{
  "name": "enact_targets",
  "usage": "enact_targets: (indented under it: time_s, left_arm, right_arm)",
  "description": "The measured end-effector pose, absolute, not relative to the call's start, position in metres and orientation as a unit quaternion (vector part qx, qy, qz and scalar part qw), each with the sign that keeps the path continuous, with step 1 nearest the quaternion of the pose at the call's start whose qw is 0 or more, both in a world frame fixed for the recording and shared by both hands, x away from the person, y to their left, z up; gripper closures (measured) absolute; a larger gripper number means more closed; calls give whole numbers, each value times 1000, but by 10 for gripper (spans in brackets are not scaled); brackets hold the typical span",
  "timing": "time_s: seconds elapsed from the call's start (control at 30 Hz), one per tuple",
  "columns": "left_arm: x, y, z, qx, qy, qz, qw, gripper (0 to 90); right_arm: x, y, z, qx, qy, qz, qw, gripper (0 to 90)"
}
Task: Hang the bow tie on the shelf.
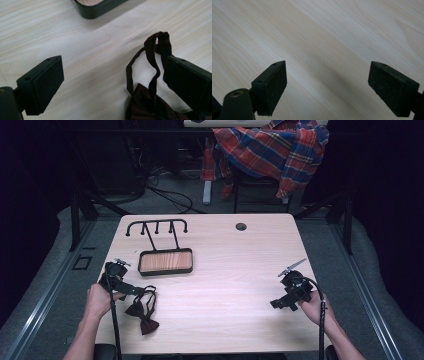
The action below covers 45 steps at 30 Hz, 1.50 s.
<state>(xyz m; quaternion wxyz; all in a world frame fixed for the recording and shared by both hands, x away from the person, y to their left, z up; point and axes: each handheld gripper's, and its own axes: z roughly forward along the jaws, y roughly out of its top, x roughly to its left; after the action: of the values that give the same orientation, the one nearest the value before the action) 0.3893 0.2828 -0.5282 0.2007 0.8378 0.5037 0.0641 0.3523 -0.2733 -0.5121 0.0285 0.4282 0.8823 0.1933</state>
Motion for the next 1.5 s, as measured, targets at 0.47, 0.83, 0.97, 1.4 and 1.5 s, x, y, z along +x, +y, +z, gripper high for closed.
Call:
enact_targets:
  time_s: [0.47,0.83,0.97,1.4,1.5]
  left_arm:
    - [396,255,-534,869,455,66,181,280]
    - [392,246,-532,881,438,77,164,507]
    - [393,241,-536,884,434,81,153,573]
    - [391,232,-539,903,403,87,120,746]
    - [390,229,-539,907,397,87,114,771]
  right_arm:
    - [355,-268,-515,422,886,189,21,156]
    - [353,-268,-515,414,890,190,20,156]
    - [353,-268,-515,413,892,184,19,157]
    - [353,-267,-515,411,893,183,17,157]
    - [352,-268,-515,417,890,186,19,157]
